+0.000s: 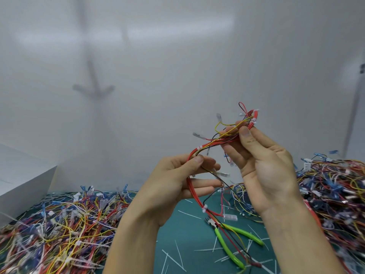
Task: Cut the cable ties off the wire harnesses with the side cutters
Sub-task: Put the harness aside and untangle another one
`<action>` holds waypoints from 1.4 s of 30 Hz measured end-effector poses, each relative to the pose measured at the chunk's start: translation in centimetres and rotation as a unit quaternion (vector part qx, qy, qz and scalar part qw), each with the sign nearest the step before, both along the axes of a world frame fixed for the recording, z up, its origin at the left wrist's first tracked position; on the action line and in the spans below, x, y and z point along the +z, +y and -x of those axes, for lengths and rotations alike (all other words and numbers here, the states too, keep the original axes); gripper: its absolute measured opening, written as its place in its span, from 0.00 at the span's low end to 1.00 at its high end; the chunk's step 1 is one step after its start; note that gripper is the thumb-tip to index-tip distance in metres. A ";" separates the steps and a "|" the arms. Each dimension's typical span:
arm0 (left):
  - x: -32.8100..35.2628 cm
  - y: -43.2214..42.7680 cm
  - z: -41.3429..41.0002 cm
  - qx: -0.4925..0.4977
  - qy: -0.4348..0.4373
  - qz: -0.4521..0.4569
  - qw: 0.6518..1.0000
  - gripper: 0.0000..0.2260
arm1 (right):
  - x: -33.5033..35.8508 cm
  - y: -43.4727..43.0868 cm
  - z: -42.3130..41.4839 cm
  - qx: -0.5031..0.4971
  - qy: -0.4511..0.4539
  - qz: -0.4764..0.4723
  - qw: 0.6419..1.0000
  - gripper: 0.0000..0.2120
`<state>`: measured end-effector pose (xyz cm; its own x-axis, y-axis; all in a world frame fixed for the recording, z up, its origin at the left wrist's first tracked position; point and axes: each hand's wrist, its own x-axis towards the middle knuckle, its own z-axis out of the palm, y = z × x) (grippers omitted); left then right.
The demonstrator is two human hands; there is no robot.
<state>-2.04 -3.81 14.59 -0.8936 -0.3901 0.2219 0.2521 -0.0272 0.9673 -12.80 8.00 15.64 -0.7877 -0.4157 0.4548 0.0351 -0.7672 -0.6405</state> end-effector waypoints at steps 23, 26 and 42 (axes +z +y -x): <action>1.0 -1.3 -1.3 0.148 0.118 -0.049 0.981 0.14 | -1.7 -1.1 -1.4 -0.073 0.441 -0.324 0.834 0.05; 1.0 -1.7 -1.3 0.160 0.119 -0.083 0.976 0.20 | -1.5 -1.1 -1.6 -0.093 0.463 -0.358 0.806 0.07; 2.2 -0.3 -1.4 0.122 0.349 -0.133 0.919 0.13 | -0.6 0.1 -2.4 -0.019 0.409 -0.439 0.800 0.04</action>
<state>-0.67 -4.15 16.77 -0.4474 -0.6836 0.5767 0.8396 -0.0988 0.5342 -10.43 8.05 15.02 -0.3949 -0.8407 0.3705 -0.6841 -0.0001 -0.7294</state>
